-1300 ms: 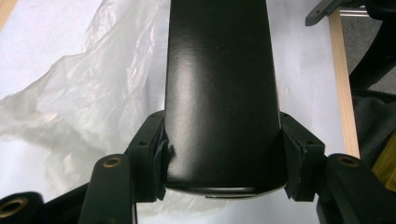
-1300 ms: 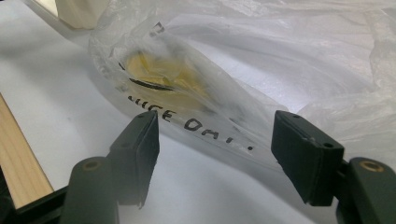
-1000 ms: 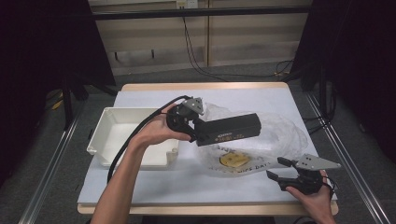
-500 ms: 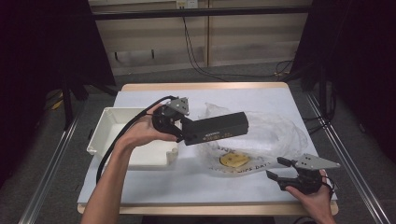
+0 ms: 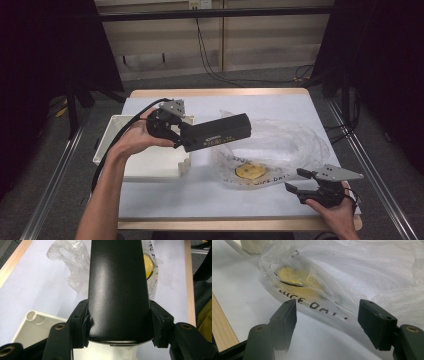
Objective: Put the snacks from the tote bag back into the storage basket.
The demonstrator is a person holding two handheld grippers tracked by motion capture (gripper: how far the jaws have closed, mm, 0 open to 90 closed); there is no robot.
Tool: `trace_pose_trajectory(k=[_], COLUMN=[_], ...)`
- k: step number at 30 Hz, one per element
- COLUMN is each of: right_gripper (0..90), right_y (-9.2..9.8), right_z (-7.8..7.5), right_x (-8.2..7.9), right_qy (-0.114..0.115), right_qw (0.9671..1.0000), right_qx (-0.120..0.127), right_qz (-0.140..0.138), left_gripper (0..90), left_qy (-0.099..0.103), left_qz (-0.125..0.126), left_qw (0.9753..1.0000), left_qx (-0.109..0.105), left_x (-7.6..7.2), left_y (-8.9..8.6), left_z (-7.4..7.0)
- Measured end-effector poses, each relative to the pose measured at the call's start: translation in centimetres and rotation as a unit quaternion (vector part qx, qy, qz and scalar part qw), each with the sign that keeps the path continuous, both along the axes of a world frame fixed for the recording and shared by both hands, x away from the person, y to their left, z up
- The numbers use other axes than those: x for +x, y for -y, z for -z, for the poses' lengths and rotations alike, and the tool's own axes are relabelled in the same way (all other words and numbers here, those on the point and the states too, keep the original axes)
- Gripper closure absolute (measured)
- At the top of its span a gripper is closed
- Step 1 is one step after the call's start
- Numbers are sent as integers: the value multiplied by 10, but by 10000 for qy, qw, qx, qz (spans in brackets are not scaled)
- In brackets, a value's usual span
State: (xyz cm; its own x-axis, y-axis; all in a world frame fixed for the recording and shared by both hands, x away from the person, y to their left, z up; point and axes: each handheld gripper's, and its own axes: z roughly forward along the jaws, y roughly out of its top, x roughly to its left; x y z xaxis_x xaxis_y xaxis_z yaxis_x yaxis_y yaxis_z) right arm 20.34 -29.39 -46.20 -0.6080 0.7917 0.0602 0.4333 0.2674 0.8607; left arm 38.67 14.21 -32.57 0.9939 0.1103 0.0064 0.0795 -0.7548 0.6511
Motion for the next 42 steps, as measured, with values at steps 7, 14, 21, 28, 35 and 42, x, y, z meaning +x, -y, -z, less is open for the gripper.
trace_pose_trajectory(k=[7, 14, 21, 28, 35, 42], right_gripper=[313, 313, 312, 311, 311, 310], right_y=[0, 0, 0, 0, -1, 0], right_z=[-1, -1, -1, -1, -1, -1], right_x=[0, 0, 0, 0, 0, 0], right_qy=[25, 29, 57, 50, 37, 31], right_qw=[10000, 10000, 10000, 10000, 10000, 10000], right_qx=[8, 17, 22, 18, 10, 27], right_qz=[15, 13, 22, 9, 13, 27], left_gripper=[431, 431, 431, 431, 431, 431], left_qy=[28, 113, 138, 162, 193, 111], left_qz=[-145, -340, -523, -732, -864, -1121], left_qw=[9999, 9993, 9985, 9970, 9957, 9933], left_qx=[-53, -95, -67, -210, -268, -256], left_x=[5, 9, 11, 12, 12, 18], left_y=[-16, -36, -57, -80, -101, -123], left_z=[-3, -5, -3, -5, -3, 7])
